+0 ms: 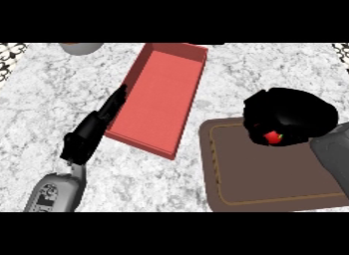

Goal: Pick the tomato from the tray and place it in the cardboard box

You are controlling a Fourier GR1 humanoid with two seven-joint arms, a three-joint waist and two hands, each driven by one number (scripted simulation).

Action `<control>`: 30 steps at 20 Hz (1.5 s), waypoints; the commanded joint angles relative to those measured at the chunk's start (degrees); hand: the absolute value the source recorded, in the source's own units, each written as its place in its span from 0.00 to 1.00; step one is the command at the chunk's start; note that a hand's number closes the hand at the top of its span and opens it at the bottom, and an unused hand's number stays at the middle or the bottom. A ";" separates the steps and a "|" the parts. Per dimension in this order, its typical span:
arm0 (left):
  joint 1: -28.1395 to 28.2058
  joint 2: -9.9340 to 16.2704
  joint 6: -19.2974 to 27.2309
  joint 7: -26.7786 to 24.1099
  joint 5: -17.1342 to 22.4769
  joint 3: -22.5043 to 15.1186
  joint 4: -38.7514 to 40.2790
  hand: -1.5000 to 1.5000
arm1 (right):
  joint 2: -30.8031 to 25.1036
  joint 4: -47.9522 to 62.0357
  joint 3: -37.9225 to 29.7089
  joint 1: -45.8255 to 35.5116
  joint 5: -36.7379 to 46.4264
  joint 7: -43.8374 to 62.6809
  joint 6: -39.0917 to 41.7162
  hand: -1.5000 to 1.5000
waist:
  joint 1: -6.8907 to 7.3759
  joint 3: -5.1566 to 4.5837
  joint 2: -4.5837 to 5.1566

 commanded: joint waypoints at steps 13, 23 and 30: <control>4.37 0.84 -1.69 -0.30 0.14 0.00 -3.73 0.50 | -2.41 8.96 -7.79 -14.29 -21.30 8.29 15.21 1.00 | 0.18 -0.04 0.04; 2.95 -0.34 -1.68 -1.32 0.17 0.67 -1.92 0.50 | 6.22 14.31 -8.29 -29.12 -22.90 23.89 19.21 1.00 | 0.34 -0.08 0.06; -2.52 -1.39 -1.32 0.67 -0.52 1.47 2.03 0.50 | 15.36 21.65 -7.77 -33.12 -17.58 25.65 13.77 1.00 | -0.14 -0.05 0.11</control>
